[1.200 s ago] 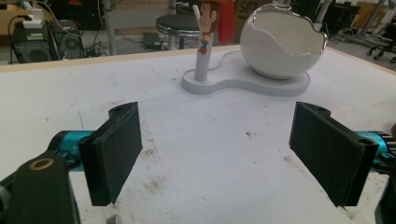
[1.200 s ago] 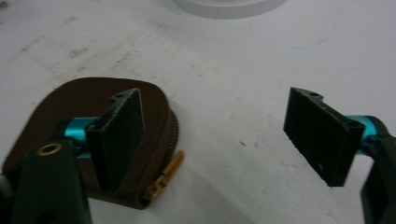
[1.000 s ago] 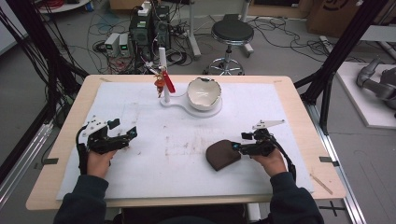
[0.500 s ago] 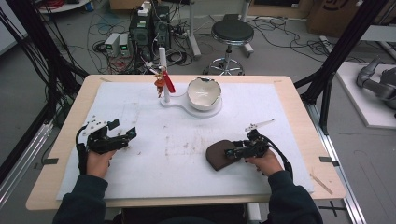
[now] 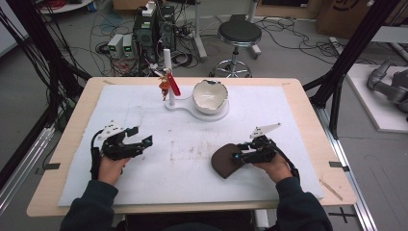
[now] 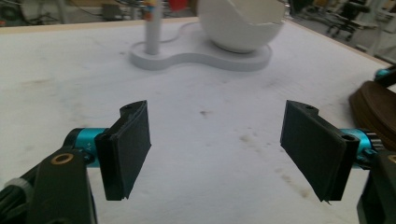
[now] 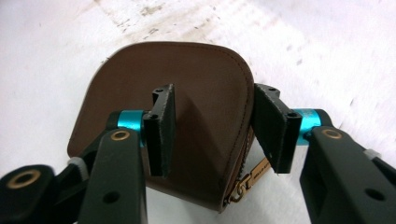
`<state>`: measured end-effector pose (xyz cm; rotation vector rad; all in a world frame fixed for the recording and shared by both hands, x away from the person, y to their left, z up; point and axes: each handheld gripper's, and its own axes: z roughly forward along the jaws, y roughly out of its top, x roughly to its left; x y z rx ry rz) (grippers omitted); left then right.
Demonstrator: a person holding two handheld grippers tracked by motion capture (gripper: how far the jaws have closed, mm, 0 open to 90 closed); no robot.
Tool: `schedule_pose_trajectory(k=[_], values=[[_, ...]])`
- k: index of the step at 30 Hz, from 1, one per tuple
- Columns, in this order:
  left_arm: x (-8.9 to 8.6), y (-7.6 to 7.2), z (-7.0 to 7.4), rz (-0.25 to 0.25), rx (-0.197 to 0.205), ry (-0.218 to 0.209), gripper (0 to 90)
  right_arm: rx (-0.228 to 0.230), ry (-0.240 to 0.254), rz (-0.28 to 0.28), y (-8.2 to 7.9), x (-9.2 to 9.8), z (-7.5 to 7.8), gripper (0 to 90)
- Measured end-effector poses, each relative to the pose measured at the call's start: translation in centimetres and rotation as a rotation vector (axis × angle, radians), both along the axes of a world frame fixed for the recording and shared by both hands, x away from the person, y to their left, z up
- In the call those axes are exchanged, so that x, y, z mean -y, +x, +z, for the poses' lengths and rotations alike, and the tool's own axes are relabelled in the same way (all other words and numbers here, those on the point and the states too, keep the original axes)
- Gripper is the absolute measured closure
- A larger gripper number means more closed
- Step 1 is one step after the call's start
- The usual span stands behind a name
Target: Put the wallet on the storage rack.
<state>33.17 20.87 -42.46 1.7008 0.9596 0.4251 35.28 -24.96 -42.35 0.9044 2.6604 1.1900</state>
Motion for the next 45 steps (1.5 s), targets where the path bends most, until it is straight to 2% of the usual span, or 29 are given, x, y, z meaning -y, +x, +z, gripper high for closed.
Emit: schedule_pose_trajectory(k=[2, 3, 4, 8, 10, 12, 14, 15, 16, 18, 19, 20, 22, 24, 25, 27, 29, 30, 32, 35, 36, 37, 38, 39, 40, 42, 43, 44, 45], values=[[1.6, 0.0, -0.1, -0.046, -0.003, 0.014, 24.2, 0.042, -0.011, 0.015, -0.4, -0.1, 0.3, 57.5], [1.6, 0.0, -0.1, -0.046, -0.003, 0.014, 24.1, 0.054, -0.009, 0.018, -0.4, -0.1, 0.4, 60.3], [2.2, 0.0, -0.1, -0.06, -0.005, 0.017, 24.1, 0.054, -0.009, 0.018, -0.4, -0.1, 0.4, 60.3], [4.6, 0.0, -0.5, -0.128, -0.029, 0.018, 24.2, 0.085, 0.02, 0.022, -0.6, 0.4, 0.8, 72.5], [5.1, 0.1, -0.6, -0.153, -0.041, 0.005, 25.9, 0.09, 0.022, 0.025, -0.6, 0.4, 0.9, 73.5], [6.7, 0.2, -0.9, -0.219, -0.077, -0.018, 27.9, 0.097, 0.02, 0.025, -0.6, 0.4, 0.9, 73.7], [8.5, 0.2, -1.1, -0.291, -0.113, -0.017, 28.9, 0.096, 0.018, 0.024, -0.7, 0.3, 0.9, 73.8], [10.2, 0.2, -1.2, -0.355, -0.135, -0.01, 28.9, 0.104, 0.017, 0.021, -0.7, 0.3, 0.9, 73.8], [10.2, 0.2, -1.2, -0.355, -0.135, -0.01, 28.9, 0.104, 0.017, 0.021, -0.7, 0.3, 0.9, 73.8], [12.3, 0.4, -1.2, -0.408, -0.156, -0.011, 28.4, 0.102, 0.014, 0.016, -0.8, 0.3, 0.9, 73.7], [14.1, 0.6, -1.2, -0.458, -0.181, -0.022, 25.3, 0.103, 0.011, 0.011, -0.8, 0.2, 0.9, 73.6], [14.1, 0.6, -1.2, -0.458, -0.181, -0.022, 25.3, 0.103, 0.011, 0.011, -0.8, 0.2, 0.9, 73.6], [16.4, 0.6, -1.0, -0.518, -0.202, 0.002, 24.1, 0.104, 0.013, 0.009, -0.9, 0.2, 0.9, 73.5], [17.2, 0.6, -1.0, -0.538, -0.212, 0.016, 23.6, 0.105, 0.014, 0.01, -0.8, 0.3, 0.9, 73.5], [18.1, 0.6, -1.2, -0.552, -0.221, 0.046, 23.6, 0.102, 0.018, 0.012, -0.8, 0.3, 0.9, 73.5], [18.7, 0.8, -1.5, -0.543, -0.247, 0.08, 23.6, 0.099, 0.023, 0.011, -0.8, 0.3, 0.9, 73.5], [18.8, 1.0, -1.8, -0.545, -0.257, 0.084, 26.4, 0.101, 0.023, 0.012, -0.9, 0.4, 0.9, 73.5], [18.6, 1.3, -2.0, -0.571, -0.281, 0.064, 35.3, 0.103, 0.026, 0.011, -0.9, 0.4, 0.9, 73.1], [18.6, 1.3, -2.0, -0.574, -0.284, 0.06, 36.5, 0.101, 0.024, 0.011, -0.9, 0.4, 0.9, 73.0], [18.2, 1.5, -1.8, -0.579, -0.297, 0.019, 47.8, 0.089, 0.031, 0.006, -0.8, 0.5, 0.9, 71.3], [18.0, 1.6, -1.6, -0.587, -0.29, -0.006, 54.2, 0.081, 0.039, -0.008, -0.7, 0.6, 0.8, 61.2], [18.0, 1.6, -1.6, -0.587, -0.29, -0.006, 57.2, 0.08, 0.045, -0.026, -0.6, 0.7, 0.8, 53.2], [17.8, 1.6, -1.4, -0.594, -0.274, -0.03, 57.2, 0.08, 0.045, -0.026, -0.6, 0.7, 0.8, 53.2], [17.5, 1.6, -1.2, -0.6, -0.255, -0.043, 60.4, 0.053, 0.07, -0.047, -0.4, 1.1, 0.8, 47.3], [17.3, 1.6, -1.0, -0.603, -0.236, -0.058, 64.9, 0.011, 0.119, -0.059, 0.1, 1.7, 0.6, 33.9], [16.7, 1.7, -0.7, -0.61, -0.199, -0.065, 66.5, -0.033, 0.152, -0.033, 0.6, 1.8, 0.1, 31.3], [16.4, 1.8, -0.6, -0.617, -0.189, -0.065, 66.5, -0.033, 0.152, -0.033, 0.6, 1.8, 0.1, 31.3], [15.9, 1.9, -0.5, -0.626, -0.179, -0.07, 67.2, -0.067, 0.178, 0.016, 0.9, 1.3, -0.3, 30.2], [15.9, 1.9, -0.5, -0.626, -0.179, -0.07, 67.2, -0.073, 0.175, 0.052, 0.9, 0.8, -0.5, 29.8]])
